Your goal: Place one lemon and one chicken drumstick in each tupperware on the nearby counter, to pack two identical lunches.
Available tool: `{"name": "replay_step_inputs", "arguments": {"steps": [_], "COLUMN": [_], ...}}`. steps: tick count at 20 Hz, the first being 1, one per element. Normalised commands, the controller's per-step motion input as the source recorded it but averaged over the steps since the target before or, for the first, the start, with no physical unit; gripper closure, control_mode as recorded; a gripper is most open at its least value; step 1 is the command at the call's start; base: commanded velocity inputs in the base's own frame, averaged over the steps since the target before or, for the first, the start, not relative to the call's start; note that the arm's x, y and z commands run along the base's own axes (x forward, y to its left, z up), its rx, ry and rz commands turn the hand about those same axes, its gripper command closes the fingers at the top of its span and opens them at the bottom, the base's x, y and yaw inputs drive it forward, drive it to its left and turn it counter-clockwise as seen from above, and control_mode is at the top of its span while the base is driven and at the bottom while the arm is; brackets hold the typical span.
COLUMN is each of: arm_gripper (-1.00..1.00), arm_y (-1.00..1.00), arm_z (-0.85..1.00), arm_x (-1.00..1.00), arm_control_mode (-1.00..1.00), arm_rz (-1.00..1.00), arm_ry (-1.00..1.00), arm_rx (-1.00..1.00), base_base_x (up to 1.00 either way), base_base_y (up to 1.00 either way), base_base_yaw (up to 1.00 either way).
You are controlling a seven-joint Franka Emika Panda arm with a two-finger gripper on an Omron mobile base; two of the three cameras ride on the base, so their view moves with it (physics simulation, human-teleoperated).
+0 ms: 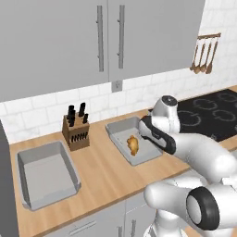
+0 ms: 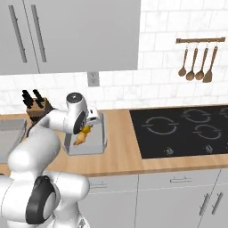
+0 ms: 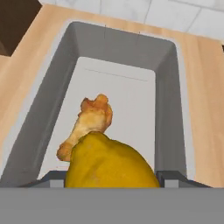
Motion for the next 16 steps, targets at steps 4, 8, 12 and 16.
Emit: {"name": "replay_step_inputs", "arguments": {"steps": [4,8,12,16], "arm_gripper": [1.0,-1.0,-1.0,-1.0], "arm_y": [-0.07,0.0,0.05,0.02], "arm_z": [-0.65,-0.64,-0.02,0.53], "arm_x": [1.0,1.0,0.3,-0.01], "arm_control_mode": [-1.0,-1.0,-1.0,-1.0], "arm_rz": [0.0,0.0,-0.02,-0.12], "arm_ry": [0.01,0.08,0.0,0.01], "arm_rx": [-0.07,-0.07,0.0,0.0], "base_base_x": [0.0,0.0,0.0,0.0], "base_base_y": [0.0,0.0,0.0,0.0], "base_base_yaw": [0.0,0.0,0.0,0.0]}}
